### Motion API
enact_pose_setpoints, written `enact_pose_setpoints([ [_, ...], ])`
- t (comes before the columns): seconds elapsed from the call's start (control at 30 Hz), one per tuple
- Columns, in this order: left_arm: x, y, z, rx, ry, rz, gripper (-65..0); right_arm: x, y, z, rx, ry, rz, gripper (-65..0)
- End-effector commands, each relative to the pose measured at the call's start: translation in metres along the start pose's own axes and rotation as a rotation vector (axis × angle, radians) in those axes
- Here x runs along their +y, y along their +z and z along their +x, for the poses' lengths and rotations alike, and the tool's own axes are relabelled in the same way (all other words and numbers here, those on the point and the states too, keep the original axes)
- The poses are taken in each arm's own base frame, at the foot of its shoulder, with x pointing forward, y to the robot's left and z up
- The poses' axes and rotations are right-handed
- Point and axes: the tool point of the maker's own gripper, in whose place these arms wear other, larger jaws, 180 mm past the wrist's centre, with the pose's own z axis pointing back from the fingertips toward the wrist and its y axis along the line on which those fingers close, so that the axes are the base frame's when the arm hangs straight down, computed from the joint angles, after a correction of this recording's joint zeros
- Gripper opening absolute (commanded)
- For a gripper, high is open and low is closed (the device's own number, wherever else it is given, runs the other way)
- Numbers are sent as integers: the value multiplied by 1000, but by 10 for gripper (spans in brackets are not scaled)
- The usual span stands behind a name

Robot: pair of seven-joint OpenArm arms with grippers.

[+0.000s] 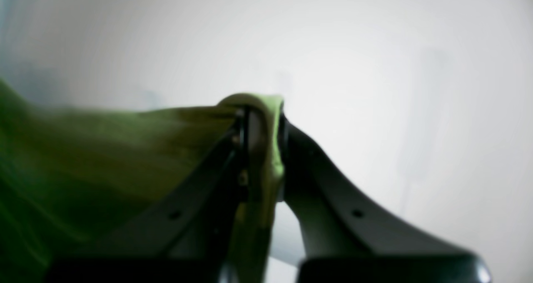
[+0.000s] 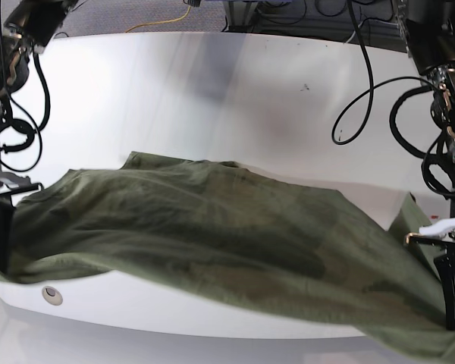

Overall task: Layout the t-shirt on the table in an organized manner, then fold the t-shirt properly
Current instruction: 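Lower the shirt onto the table with both grippers, dragging it flat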

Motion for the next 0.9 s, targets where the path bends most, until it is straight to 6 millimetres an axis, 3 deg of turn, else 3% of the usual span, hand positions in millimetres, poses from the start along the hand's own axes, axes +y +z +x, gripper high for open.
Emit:
enact_pose_setpoints([
  [0.0,7,3,14,-42,-29,13,-649,-14,5,15,-37,22,-35,-650],
  [0.17,8,12,5,-6,-27,16,-649,-25,19,12,-8,16,-64,-650],
  [0.4,7,22,-12,50,-17,17,-649,-23,25,0,37,6,-56,-650],
  [0.67,-1,24,-39,128,20,3,-649,6,0,-32,142,-29,16,-650],
  [0.87,-4,22,-85,254,72,9,-649,26,-21,-72,201,-105,17,-650],
])
